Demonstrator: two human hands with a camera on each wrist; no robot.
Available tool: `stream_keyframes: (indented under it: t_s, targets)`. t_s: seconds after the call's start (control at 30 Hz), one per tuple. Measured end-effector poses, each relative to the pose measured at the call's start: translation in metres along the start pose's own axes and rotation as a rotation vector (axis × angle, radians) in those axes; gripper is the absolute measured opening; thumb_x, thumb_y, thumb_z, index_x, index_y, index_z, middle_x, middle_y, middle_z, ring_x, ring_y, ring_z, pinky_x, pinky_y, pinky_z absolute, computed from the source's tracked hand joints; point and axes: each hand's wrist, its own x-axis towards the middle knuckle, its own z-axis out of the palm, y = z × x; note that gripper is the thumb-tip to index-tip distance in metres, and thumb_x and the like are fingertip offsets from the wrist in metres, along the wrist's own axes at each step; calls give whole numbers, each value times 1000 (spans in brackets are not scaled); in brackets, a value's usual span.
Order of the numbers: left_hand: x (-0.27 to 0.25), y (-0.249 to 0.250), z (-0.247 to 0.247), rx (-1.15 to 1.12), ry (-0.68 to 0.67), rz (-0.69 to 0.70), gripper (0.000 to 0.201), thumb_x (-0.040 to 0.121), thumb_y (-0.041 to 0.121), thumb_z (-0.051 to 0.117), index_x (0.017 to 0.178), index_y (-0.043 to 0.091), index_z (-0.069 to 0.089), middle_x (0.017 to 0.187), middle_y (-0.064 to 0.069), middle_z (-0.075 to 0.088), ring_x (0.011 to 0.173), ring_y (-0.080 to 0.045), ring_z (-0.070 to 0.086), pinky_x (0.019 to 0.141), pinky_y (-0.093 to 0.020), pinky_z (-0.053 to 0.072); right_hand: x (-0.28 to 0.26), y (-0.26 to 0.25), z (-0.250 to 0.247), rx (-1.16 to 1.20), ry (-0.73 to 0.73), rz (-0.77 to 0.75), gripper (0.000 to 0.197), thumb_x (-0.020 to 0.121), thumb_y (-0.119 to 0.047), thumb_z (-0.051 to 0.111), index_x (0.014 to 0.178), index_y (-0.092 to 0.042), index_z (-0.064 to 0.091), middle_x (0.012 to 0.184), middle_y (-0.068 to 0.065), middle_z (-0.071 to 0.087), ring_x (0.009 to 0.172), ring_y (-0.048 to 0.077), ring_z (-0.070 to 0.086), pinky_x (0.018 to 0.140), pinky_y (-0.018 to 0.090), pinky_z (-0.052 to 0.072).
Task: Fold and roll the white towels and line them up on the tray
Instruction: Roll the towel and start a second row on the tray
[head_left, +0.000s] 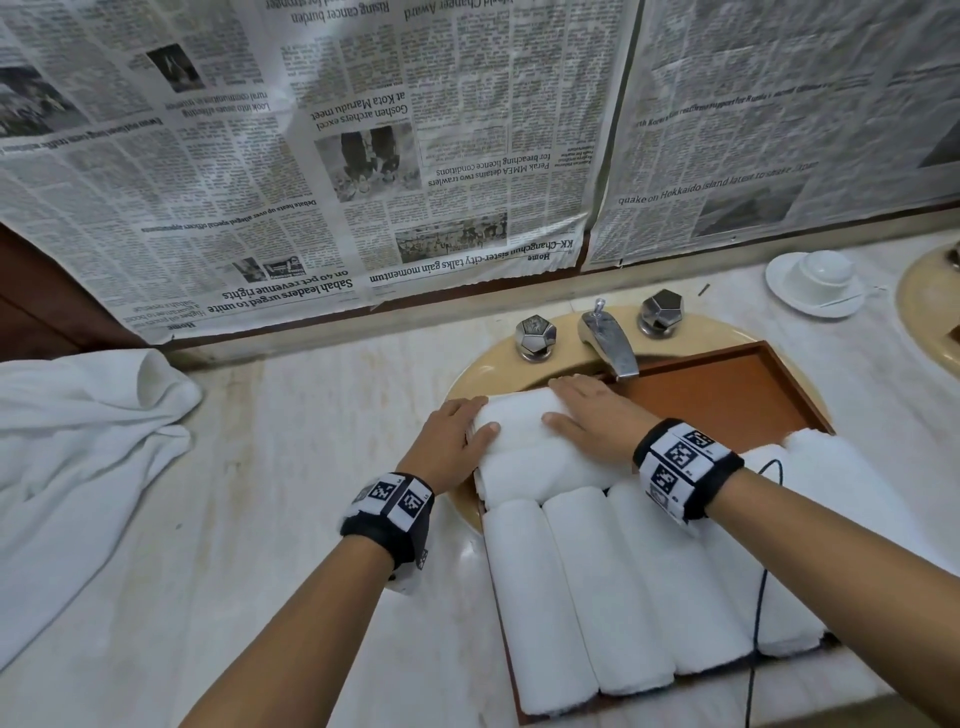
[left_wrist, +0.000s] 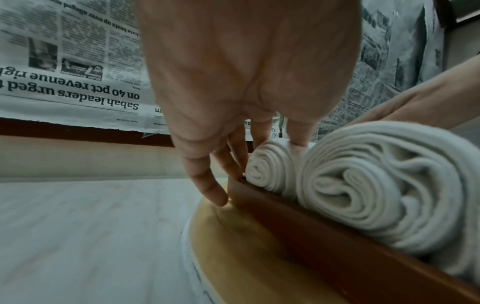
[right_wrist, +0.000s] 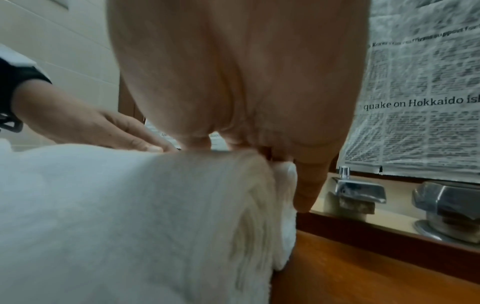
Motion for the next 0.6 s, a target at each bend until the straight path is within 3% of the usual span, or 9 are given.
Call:
stream_keyframes:
  t_s: [0.17, 0.3, 0.43, 0.5, 0.6]
  targets:
    - [3, 5, -4, 14, -48, -66, 56, 101, 47, 45, 150, 20, 39, 149, -7, 42, 135, -27, 40, 112, -37, 30, 6, 1, -5, 23, -36, 9, 63, 104, -44, 36, 155, -11, 20, 161, 8, 21, 148, 24, 16, 120, 37, 15]
    - [1, 1, -11, -34, -29, -102, 61, 92, 53, 59, 145, 25, 46, 134, -7, 57, 123, -27, 53, 105, -38, 40, 0, 15, -7, 121, 87, 154, 65, 98, -47, 49, 150, -12, 33, 154, 10, 35, 139, 26, 36, 110, 35, 30]
    - [1, 2, -9, -123, -13, -210, 63, 90, 58, 60, 141, 23, 54, 130, -5, 64, 120, -25, 57, 105, -37, 43, -6, 16, -3, 284, 118, 256, 60, 96, -44, 56, 146, -16, 38, 145, 13, 46, 128, 31, 48, 94, 32, 39]
    - [0, 3, -6, -196, 2, -289, 65, 83, 67, 57, 129, 23, 64, 120, -3, 69, 112, -24, 61, 102, -38, 46, -3, 14, -5, 294, 139, 278, 57, 96, -45, 56, 142, -15, 44, 141, 13, 50, 124, 30, 51, 93, 33, 40]
    - [2, 3, -4, -284, 56, -369, 50, 85, 62, 62, 94, 13, 71, 88, -3, 74, 92, -23, 67, 91, -36, 51, 2, 13, -10, 307, 172, 294, 48, 96, -43, 58, 131, -11, 54, 137, 11, 53, 122, 28, 52, 96, 34, 42]
